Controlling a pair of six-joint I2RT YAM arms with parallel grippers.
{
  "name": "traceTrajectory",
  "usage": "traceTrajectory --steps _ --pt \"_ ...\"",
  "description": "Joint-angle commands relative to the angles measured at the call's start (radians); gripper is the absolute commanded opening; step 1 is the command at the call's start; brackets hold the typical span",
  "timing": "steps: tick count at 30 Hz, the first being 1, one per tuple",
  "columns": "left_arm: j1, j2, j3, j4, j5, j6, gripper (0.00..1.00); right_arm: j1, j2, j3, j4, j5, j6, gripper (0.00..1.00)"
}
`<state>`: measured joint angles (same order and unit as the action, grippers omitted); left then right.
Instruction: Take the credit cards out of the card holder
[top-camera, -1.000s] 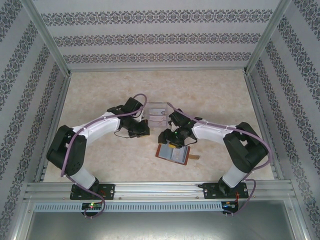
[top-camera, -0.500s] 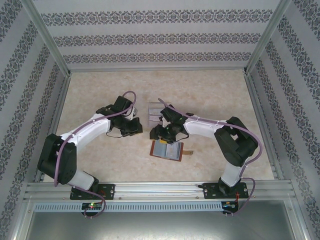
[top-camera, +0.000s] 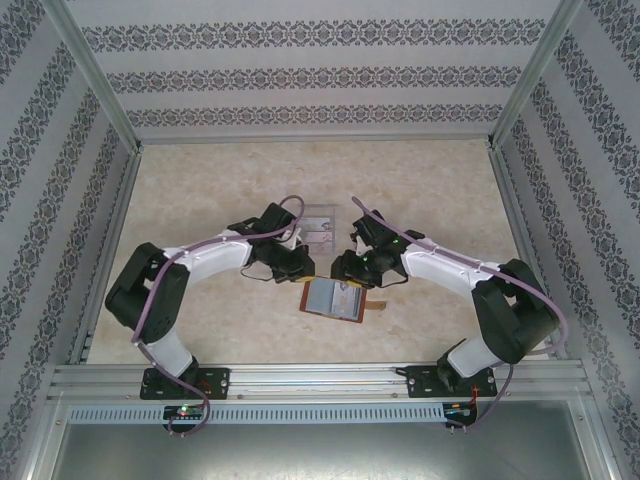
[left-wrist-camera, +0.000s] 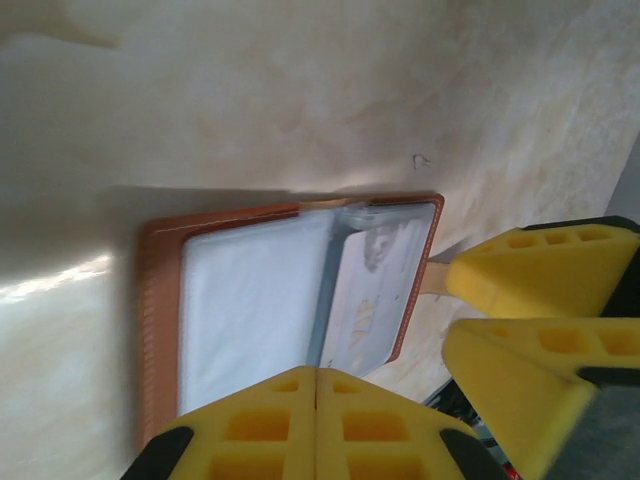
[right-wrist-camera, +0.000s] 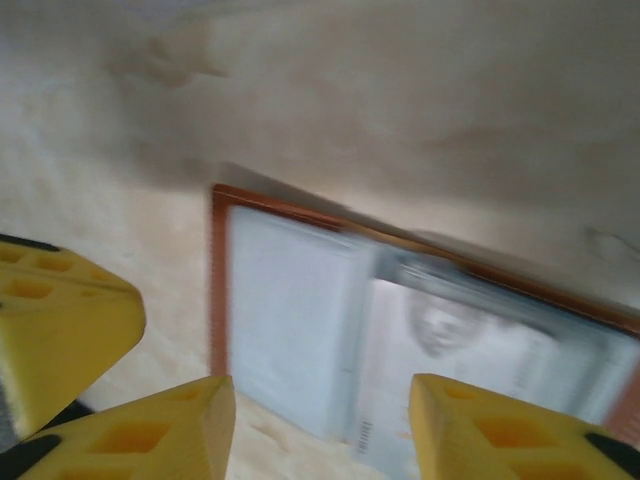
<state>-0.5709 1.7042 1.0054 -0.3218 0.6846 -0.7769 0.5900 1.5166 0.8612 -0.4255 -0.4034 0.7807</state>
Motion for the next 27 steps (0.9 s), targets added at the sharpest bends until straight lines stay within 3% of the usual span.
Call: traceTrajectory --steps 1,12,27 --pt "-0.035 0.047 0.03 0.114 0.052 -0.062 0.06 -0.012 -0.025 -0.04 -0.053 0.048 -0.021 0.44" --pt "-0.083 0.163 0.034 0.219 0.099 -0.118 0.09 -0.015 0.007 -0.089 0.017 0.024 -0.011 0.36" --pt "-0.099 0.234 0.039 0.247 0.116 -0.13 0.13 -0.016 0.041 -0.103 0.048 0.008 -0.012 0.36"
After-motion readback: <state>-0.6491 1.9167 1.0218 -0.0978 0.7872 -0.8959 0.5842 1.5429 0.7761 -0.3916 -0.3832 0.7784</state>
